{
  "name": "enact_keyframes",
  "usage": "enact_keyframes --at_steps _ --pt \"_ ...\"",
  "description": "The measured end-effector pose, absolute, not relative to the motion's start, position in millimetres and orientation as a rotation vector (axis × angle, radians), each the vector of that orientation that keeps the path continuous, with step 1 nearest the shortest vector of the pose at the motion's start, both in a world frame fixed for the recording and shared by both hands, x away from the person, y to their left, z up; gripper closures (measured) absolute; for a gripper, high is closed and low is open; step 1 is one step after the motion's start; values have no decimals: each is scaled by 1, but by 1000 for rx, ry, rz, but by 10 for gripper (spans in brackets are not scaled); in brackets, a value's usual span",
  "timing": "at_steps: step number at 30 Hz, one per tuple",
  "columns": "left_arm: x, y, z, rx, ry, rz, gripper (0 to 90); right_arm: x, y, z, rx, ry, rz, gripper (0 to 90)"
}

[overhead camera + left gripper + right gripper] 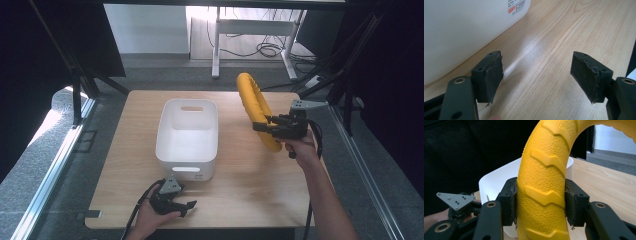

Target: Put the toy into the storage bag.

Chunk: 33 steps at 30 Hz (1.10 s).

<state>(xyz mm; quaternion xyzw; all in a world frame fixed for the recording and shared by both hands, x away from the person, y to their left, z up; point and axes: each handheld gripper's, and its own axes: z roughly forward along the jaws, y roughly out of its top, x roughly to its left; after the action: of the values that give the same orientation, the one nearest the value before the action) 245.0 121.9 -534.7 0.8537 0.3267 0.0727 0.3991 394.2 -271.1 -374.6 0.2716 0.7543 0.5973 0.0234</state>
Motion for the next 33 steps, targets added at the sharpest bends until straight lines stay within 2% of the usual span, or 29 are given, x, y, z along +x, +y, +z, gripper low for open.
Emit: enact_keyframes --at_steps 12,33 --pt "245 122 -534 2167 822 189 260 385 -266 -369 804 2314 1870 515" --pt "245 122 -534 2167 819 188 260 372 -233 -339 679 2265 1947 514"
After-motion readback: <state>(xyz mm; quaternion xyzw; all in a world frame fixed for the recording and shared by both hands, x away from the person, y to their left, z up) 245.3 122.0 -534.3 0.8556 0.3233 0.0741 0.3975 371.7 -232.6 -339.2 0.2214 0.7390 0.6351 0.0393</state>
